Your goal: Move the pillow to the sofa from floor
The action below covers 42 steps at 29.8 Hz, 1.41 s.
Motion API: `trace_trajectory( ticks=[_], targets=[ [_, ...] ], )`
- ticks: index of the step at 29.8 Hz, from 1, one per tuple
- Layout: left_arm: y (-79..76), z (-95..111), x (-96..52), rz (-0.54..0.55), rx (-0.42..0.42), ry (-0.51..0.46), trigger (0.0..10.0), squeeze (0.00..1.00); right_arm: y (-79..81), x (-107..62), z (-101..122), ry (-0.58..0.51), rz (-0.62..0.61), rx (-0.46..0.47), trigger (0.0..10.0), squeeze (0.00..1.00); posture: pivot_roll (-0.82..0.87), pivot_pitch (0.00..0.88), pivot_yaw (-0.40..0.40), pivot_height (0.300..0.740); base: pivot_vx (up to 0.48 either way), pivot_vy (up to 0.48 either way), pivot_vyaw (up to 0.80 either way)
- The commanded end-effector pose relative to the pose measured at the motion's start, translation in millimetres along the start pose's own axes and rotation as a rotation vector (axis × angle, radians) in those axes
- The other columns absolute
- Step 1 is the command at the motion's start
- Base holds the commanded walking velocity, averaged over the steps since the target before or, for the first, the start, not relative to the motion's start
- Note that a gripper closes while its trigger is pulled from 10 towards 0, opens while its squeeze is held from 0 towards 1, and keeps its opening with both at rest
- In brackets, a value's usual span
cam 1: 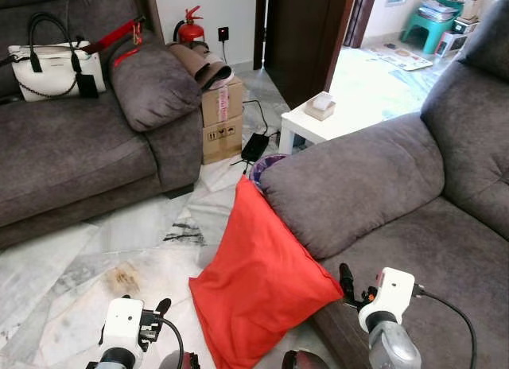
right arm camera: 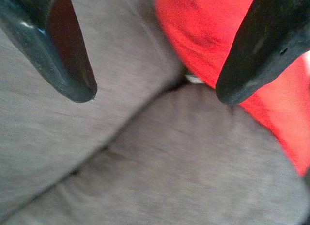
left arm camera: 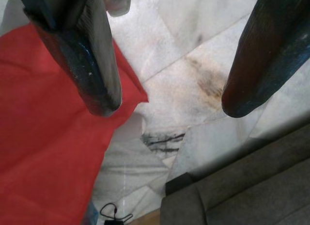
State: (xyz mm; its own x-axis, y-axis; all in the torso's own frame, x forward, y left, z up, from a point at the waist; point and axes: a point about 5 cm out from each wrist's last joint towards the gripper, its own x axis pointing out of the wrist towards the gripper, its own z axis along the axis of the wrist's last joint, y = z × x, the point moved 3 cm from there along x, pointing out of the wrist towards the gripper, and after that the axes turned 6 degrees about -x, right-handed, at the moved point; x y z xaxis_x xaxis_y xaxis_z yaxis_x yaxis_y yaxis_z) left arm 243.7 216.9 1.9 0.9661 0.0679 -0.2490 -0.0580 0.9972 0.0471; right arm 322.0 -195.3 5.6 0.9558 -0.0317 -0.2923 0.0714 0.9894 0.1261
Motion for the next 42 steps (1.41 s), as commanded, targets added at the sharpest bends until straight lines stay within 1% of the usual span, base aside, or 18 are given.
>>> trace_trajectory(
  ticks=[1,3,5,6,7,8,10,16,19,22,25,26,27,29,32,34,39,42],
  targets=[
    [3.6,-6.6,-3.1,0.008,-0.002,0.021,10.0,0.0,-0.8,0.3,-5.4,0.045,0.034,-0.006,10.0,1.0,0.13,0.12,-0.025,0.618,0.0,0.0,0.0],
    [5.7,-9.6,-3.8,0.019,0.004,0.033,10.0,0.0,-0.8,1.0,-5.3,0.05,0.041,-0.022,10.0,1.0,0.13,0.12,-0.025,0.618,0.0,0.0,0.0],
    [22.8,-30.2,-5.9,0.123,0.12,0.157,10.0,0.0,-5.1,3.3,-4.3,0.074,0.037,-0.065,10.0,1.0,0.15,0.123,-0.032,0.618,0.0,0.0,0.0],
    [22.8,-30.2,-5.9,0.123,0.12,0.157,10.0,0.0,-5.1,3.3,-4.3,0.074,0.037,-0.065,10.0,1.0,0.15,0.123,-0.032,0.618,0.0,0.0,0.0],
    [31.6,-43.4,-7.5,0.182,0.106,0.242,10.0,0.0,-8.3,4.7,-1.3,0.071,0.026,-0.058,10.0,1.0,0.15,0.123,-0.033,0.618,0.0,0.0,0.0],
    [35.2,-49.8,-8.7,0.208,0.085,0.28,10.0,0.0,-9.7,5.5,0.4,0.068,0.02,-0.057,10.0,1.0,0.15,0.123,-0.033,0.618,0.0,0.0,0.0],
    [37.1,-51.9,-9.6,0.22,0.054,0.279,10.0,0.0,-9.7,6.4,2.2,0.065,0.028,-0.062,10.0,1.0,0.14,0.123,-0.03,0.618,0.0,0.0,0.0],
    [36.8,-52.8,-11.2,0.209,0.059,0.267,10.0,0.0,-14.0,6.2,3.0,0.064,0.028,-0.058,10.0,1.0,0.14,0.124,-0.026,0.618,0.0,0.0,0.0],
    [33.9,-47.2,-11.7,0.197,0.054,0.237,10.0,0.0,-19.1,1.6,-11.8,0.146,0.016,-0.074,10.0,1.0,0.15,0.124,-0.023,0.618,0.0,0.0,0.0],
    [31.7,-43.7,-11.7,0.182,0.054,0.222,10.0,0.0,-17.3,-1.0,-20.1,0.188,0.038,-0.05,10.0,1.0,0.15,0.12,-0.018,0.618,0.0,0.0,0.0],
    [31.2,-42.1,-11.4,0.177,0.065,0.218,10.0,0.0,-19.9,-1.7,-21.7,0.196,0.027,-0.039,10.0,1.0,0.16,0.117,-0.016,0.618,0.0,0.0,0.0],
    [31.8,-40.3,-10.7,0.181,0.069,0.211,10.0,0.0,-20.6,-1.7,-22.3,0.202,0.024,0.004,10.0,1.0,0.16,0.114,-0.013,0.618,0.0,0.0,0.0],
    [32.8,-39.8,-9.7,0.184,0.07,0.208,10.0,0.0,-21.4,-1.4,-22.0,0.206,0.021,0.025,10.0,1.0,0.16,0.114,-0.01,0.618,0.0,0.0,0.0],
    [33.1,-38.7,-9.3,0.182,0.068,0.203,10.0,0.0,-21.3,-1.2,-22.0,0.208,0.023,0.031,10.0,1.0,0.17,0.114,-0.007,0.618,0.0,0.0,0.0],
    [32.3,-34.8,-8.1,0.159,0.069,0.186,10.0,0.0,-15.6,-0.1,-21.5,0.215,0.075,0.116,10.0,1.0,0.17,0.116,-0.002,0.618,0.0,0.0,0.0],
    [32.8,-34.5,-8.7,0.155,0.073,0.187,10.0,0.0,-14.3,0.0,-22.4,0.224,0.082,0.148,10.0,1.0,0.17,0.121,0.002,0.618,0.0,0.0,0.0],
    [28.7,-31.2,-8.7,0.143,0.073,0.178,10.0,0.0,-13.5,1.1,-18.1,0.195,0.099,0.212,10.0,1.0,0.17,0.131,0.006,0.618,0.0,0.0,0.0],
    [27.6,-30.5,-8.8,0.137,0.076,0.176,10.0,0.0,-14.1,0.8,-18.9,0.2,0.096,0.198,10.0,1.0,0.17,0.139,0.009,0.618,0.0,0.0,0.0]
  ],
)
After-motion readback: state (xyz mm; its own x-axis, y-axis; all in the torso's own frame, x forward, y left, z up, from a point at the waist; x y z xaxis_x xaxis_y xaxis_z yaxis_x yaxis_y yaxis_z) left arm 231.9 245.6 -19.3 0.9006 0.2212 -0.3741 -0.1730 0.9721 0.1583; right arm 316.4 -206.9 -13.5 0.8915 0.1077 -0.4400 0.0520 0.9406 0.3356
